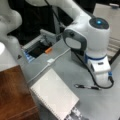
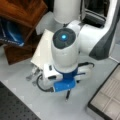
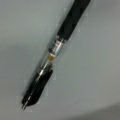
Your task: Open the box. Pick up the pen. Place the pen in the box. Pick up the book. Place the book on the shelf.
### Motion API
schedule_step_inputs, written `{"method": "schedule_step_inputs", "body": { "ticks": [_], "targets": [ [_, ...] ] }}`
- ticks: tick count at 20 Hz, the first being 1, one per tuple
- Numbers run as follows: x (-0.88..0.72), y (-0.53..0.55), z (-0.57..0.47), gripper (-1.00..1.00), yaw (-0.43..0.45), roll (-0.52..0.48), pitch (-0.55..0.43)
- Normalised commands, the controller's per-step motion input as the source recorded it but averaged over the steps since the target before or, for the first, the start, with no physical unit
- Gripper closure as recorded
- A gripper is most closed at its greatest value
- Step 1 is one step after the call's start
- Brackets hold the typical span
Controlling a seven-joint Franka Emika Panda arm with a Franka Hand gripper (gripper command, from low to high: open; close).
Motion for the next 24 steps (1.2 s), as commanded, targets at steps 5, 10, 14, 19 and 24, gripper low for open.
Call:
{"method": "schedule_step_inputs", "body": {
  "ticks": [5, 10, 14, 19, 24],
  "targets": [
    [-0.02, -0.11, -0.21, -1.0, 0.099, -0.122, -0.074],
    [-0.16, -0.08, -0.18, -1.0, 0.106, -0.128, -0.093],
    [-0.21, -0.03, -0.2, -1.0, 0.092, -0.137, -0.143],
    [-0.24, -0.01, -0.24, -1.0, 0.091, -0.149, -0.166],
    [-0.21, 0.02, -0.2, -1.0, 0.085, -0.158, -0.176]
  ]
}}
